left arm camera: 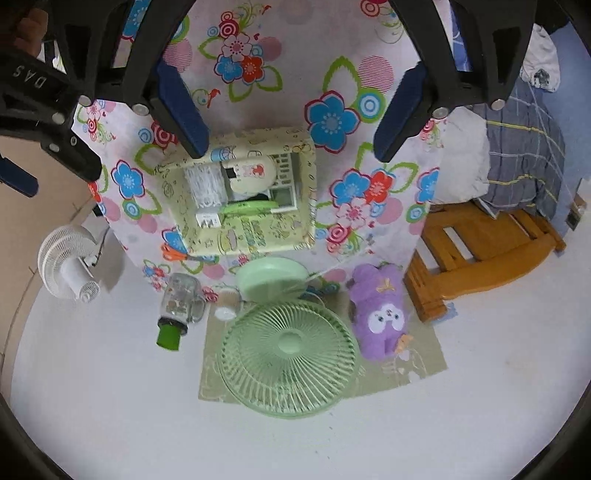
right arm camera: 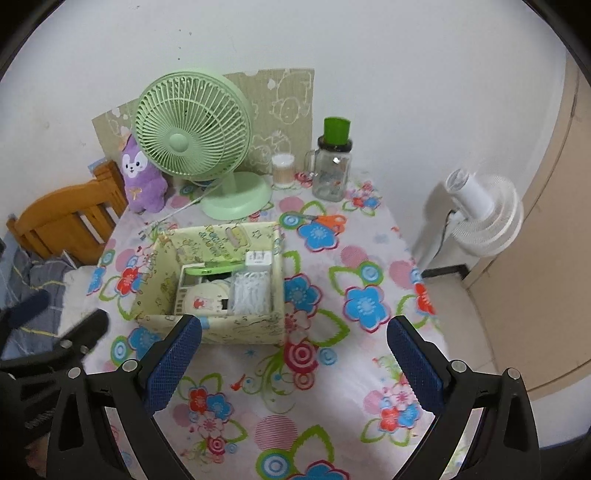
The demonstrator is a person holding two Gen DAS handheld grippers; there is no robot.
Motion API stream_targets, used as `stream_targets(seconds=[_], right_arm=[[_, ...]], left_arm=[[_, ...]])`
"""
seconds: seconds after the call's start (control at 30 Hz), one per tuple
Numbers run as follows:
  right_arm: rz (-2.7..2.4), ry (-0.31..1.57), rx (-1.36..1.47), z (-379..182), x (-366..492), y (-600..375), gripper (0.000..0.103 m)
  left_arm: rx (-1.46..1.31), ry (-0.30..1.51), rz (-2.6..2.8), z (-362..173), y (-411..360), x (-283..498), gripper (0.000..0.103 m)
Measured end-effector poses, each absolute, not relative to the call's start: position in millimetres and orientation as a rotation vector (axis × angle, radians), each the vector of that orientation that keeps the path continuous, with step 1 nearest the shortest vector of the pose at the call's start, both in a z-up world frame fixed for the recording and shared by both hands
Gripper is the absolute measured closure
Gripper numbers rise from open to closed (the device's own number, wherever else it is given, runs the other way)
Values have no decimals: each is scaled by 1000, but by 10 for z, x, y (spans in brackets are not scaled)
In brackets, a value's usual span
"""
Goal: Organize rigid objects
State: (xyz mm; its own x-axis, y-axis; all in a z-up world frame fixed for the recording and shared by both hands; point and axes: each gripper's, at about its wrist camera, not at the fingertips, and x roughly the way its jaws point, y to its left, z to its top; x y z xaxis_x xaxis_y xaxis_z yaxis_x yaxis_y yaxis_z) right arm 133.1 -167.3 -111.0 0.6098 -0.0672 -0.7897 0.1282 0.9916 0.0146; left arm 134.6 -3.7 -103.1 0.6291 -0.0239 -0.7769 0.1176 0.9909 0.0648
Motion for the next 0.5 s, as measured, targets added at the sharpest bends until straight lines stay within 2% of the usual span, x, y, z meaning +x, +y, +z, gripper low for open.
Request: stream_targets(seconds=[0.5], right_arm=[[-138, 870, 88, -706, 1043, -1686, 2]], left_arm=[[50, 835, -91, -641, 23, 1068, 0]])
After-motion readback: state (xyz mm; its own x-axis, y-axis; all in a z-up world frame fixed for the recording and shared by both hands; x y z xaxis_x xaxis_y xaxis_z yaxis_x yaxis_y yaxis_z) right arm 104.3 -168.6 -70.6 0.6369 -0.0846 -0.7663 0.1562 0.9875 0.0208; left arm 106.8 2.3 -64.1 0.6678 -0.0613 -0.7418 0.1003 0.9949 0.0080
